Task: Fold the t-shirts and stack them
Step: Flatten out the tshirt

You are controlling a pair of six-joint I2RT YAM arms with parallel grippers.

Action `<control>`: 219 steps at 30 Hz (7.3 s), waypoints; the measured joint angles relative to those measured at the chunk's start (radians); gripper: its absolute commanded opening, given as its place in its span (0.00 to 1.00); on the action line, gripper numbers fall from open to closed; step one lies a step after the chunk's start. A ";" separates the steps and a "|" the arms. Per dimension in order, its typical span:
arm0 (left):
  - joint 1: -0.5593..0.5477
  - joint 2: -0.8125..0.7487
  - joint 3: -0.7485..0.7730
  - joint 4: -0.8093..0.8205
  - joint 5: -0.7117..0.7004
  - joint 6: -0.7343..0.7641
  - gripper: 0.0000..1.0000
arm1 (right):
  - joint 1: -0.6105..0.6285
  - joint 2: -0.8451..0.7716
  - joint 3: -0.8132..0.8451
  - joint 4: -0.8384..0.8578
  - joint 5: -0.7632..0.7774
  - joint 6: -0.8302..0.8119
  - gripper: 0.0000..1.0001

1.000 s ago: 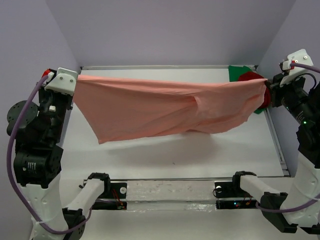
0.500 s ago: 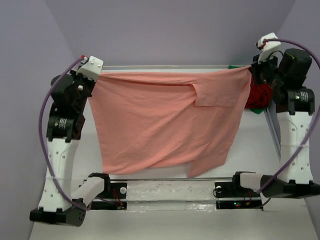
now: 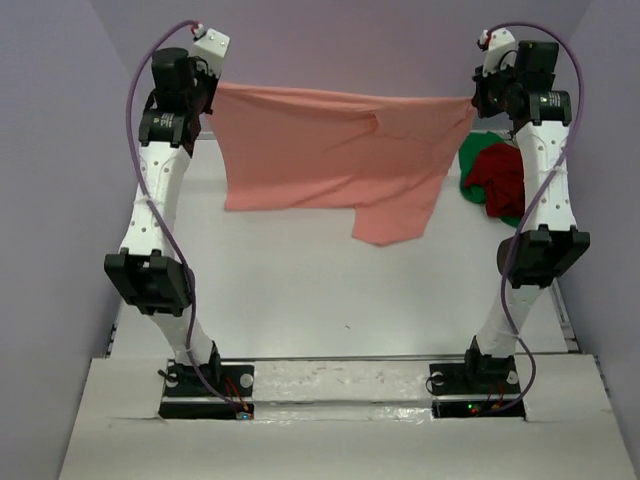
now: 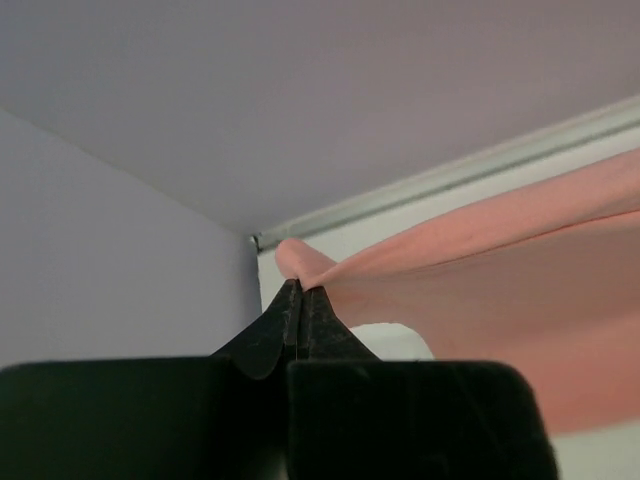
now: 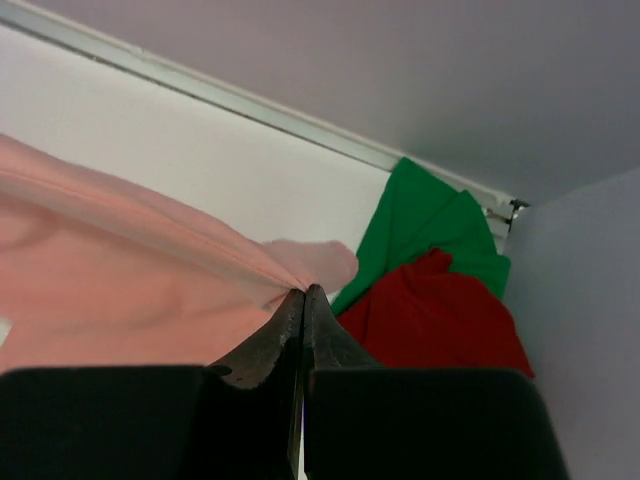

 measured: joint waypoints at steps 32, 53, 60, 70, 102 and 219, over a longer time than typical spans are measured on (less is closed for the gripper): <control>0.181 -1.003 -0.792 0.053 0.197 -0.104 0.00 | -0.006 -0.953 -0.766 0.040 -0.026 0.064 0.00; 0.177 -0.040 -0.108 0.034 0.281 -0.163 0.00 | -0.003 0.041 0.062 0.002 -0.059 0.065 0.00; 0.177 -0.269 -0.059 0.040 0.281 -0.157 0.00 | -0.004 -0.214 -0.011 0.000 -0.076 0.058 0.00; 0.183 -0.952 -0.672 0.046 0.337 -0.044 0.72 | -0.006 -0.838 -0.647 -0.023 -0.132 0.017 0.31; 0.217 -0.731 -1.005 -0.123 0.663 0.072 0.00 | -0.010 -0.631 -1.015 -0.059 -0.204 -0.016 0.00; 0.004 -0.409 -0.600 -0.041 0.115 -0.111 0.89 | 0.107 -0.418 -0.751 0.122 -0.010 0.029 0.58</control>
